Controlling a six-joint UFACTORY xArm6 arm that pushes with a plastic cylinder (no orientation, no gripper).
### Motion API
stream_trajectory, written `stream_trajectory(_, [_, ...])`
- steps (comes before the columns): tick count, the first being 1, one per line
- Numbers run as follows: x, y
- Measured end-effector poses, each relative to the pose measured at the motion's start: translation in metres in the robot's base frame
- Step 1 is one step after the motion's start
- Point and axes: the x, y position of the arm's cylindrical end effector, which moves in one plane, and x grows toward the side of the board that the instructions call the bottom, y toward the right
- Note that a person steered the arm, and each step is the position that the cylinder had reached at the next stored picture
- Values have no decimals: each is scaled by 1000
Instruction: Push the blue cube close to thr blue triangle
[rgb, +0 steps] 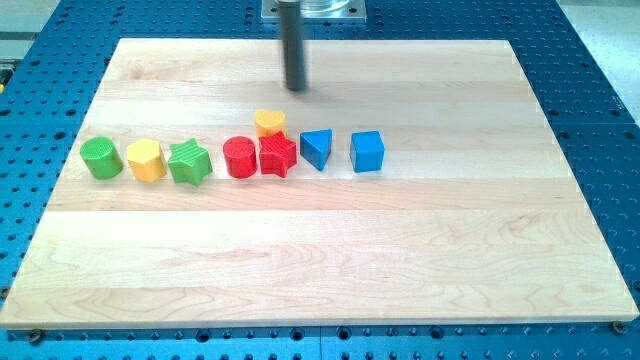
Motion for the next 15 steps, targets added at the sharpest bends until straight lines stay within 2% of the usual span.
stream_trajectory(1, [97,79])
stream_trajectory(2, [149,79])
stream_trajectory(6, [75,24])
stream_trajectory(7, [98,41])
stream_trajectory(8, [140,-1])
stream_trajectory(9, [123,-32])
stream_trajectory(10, [134,-5])
stream_trajectory(11, [99,4])
stream_trajectory(12, [93,0])
stream_trajectory(13, [67,18])
stream_trajectory(14, [85,-7])
stream_trajectory(15, [178,9])
